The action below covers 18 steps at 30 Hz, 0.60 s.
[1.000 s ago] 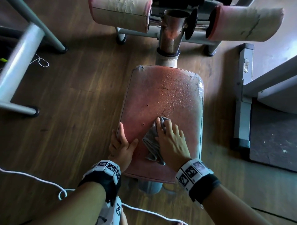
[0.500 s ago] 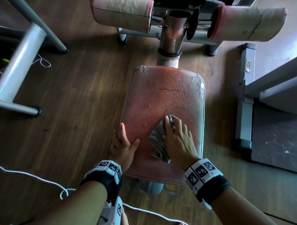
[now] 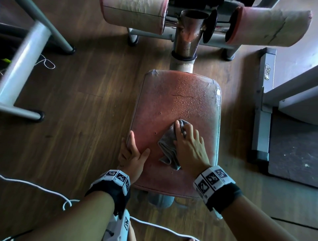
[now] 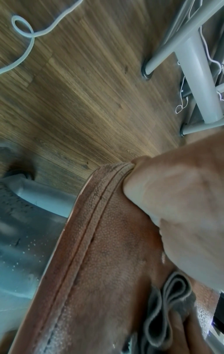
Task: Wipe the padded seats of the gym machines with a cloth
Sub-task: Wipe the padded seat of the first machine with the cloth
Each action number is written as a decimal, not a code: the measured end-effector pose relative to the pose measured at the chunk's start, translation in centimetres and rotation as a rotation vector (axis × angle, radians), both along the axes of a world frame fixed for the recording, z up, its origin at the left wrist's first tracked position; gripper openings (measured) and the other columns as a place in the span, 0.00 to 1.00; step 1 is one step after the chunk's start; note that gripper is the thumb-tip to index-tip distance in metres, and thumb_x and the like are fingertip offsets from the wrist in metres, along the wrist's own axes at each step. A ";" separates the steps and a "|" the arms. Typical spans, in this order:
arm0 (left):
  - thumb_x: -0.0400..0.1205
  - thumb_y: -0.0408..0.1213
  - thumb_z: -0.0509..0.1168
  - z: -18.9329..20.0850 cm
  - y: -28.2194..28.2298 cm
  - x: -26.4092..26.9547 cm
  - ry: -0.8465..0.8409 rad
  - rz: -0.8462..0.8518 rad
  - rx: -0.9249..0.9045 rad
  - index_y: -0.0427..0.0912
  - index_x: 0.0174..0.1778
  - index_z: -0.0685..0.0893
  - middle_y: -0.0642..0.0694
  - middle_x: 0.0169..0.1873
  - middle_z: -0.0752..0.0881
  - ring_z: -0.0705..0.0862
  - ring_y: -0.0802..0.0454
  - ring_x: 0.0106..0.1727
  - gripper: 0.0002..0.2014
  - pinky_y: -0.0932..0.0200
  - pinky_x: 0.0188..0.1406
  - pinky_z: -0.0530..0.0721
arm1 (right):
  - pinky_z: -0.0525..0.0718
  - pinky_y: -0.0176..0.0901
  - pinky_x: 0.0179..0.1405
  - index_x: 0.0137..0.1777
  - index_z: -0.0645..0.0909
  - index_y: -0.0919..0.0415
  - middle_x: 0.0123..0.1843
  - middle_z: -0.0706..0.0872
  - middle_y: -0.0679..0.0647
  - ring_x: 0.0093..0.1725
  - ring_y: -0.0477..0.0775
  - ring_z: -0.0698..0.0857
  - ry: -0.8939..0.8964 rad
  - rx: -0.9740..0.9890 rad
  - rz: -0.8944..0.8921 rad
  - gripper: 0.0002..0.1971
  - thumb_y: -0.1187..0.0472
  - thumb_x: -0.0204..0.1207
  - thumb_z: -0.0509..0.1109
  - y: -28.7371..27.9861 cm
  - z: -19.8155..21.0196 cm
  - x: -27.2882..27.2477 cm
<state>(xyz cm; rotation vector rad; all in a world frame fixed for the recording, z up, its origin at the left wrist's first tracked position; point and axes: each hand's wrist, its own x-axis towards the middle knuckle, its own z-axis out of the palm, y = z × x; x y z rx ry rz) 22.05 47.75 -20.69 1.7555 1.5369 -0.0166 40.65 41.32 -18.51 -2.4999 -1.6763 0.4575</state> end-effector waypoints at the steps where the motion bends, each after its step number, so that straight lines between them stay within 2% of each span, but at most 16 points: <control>1: 0.64 0.73 0.41 0.0 0.0 0.0 -0.005 0.003 0.000 0.64 0.76 0.33 0.43 0.85 0.44 0.48 0.45 0.85 0.45 0.48 0.80 0.50 | 0.83 0.57 0.48 0.82 0.61 0.62 0.68 0.71 0.59 0.54 0.61 0.77 0.002 0.006 -0.008 0.32 0.58 0.79 0.66 -0.4 0.1 -0.3; 5: 0.65 0.73 0.42 0.4 0.1 0.2 0.023 0.003 -0.002 0.59 0.81 0.34 0.43 0.85 0.45 0.49 0.44 0.84 0.49 0.48 0.80 0.51 | 0.83 0.57 0.48 0.82 0.61 0.60 0.68 0.71 0.59 0.55 0.62 0.77 -0.019 0.013 0.001 0.32 0.57 0.80 0.66 -0.6 -0.1 -0.1; 8: 0.74 0.68 0.51 0.7 0.1 0.4 0.011 0.012 -0.037 0.59 0.80 0.33 0.44 0.85 0.43 0.45 0.47 0.85 0.45 0.49 0.80 0.46 | 0.82 0.58 0.49 0.83 0.60 0.58 0.69 0.70 0.58 0.56 0.63 0.76 -0.031 0.004 -0.006 0.32 0.56 0.80 0.64 0.6 -0.2 0.9; 9: 0.73 0.69 0.52 0.7 0.1 0.4 0.010 0.012 -0.033 0.60 0.80 0.33 0.44 0.85 0.43 0.44 0.48 0.85 0.46 0.49 0.80 0.46 | 0.81 0.58 0.49 0.83 0.60 0.58 0.69 0.70 0.58 0.57 0.63 0.76 -0.033 0.001 -0.012 0.32 0.55 0.81 0.63 1.0 -0.2 1.0; 12: 0.63 0.73 0.41 0.5 0.1 0.2 0.014 0.003 -0.020 0.60 0.80 0.33 0.44 0.85 0.43 0.45 0.48 0.85 0.49 0.50 0.80 0.46 | 0.81 0.59 0.49 0.83 0.60 0.58 0.69 0.71 0.59 0.56 0.63 0.75 -0.041 0.003 -0.033 0.32 0.55 0.80 0.63 1.0 -0.2 0.7; 14: 0.63 0.73 0.39 0.2 0.0 0.1 0.009 -0.001 -0.005 0.62 0.78 0.33 0.44 0.85 0.43 0.45 0.48 0.85 0.47 0.49 0.80 0.47 | 0.80 0.60 0.51 0.83 0.61 0.57 0.70 0.70 0.57 0.57 0.62 0.74 -0.041 0.020 -0.052 0.32 0.52 0.80 0.63 0.5 -0.1 0.3; 16: 0.64 0.73 0.40 0.1 0.1 0.0 -0.016 -0.015 0.006 0.64 0.76 0.33 0.45 0.85 0.42 0.44 0.49 0.85 0.45 0.52 0.80 0.45 | 0.77 0.61 0.59 0.83 0.62 0.54 0.75 0.68 0.55 0.65 0.62 0.71 -0.027 0.048 -0.053 0.32 0.46 0.81 0.63 -0.7 0.0 -0.4; 18: 0.66 0.72 0.41 0.1 0.3 -0.1 -0.024 -0.031 0.008 0.62 0.77 0.33 0.45 0.85 0.41 0.42 0.50 0.85 0.45 0.57 0.79 0.41 | 0.69 0.60 0.72 0.84 0.60 0.52 0.83 0.60 0.52 0.80 0.63 0.62 0.009 0.048 -0.003 0.32 0.42 0.82 0.59 -1.9 -0.2 -1.5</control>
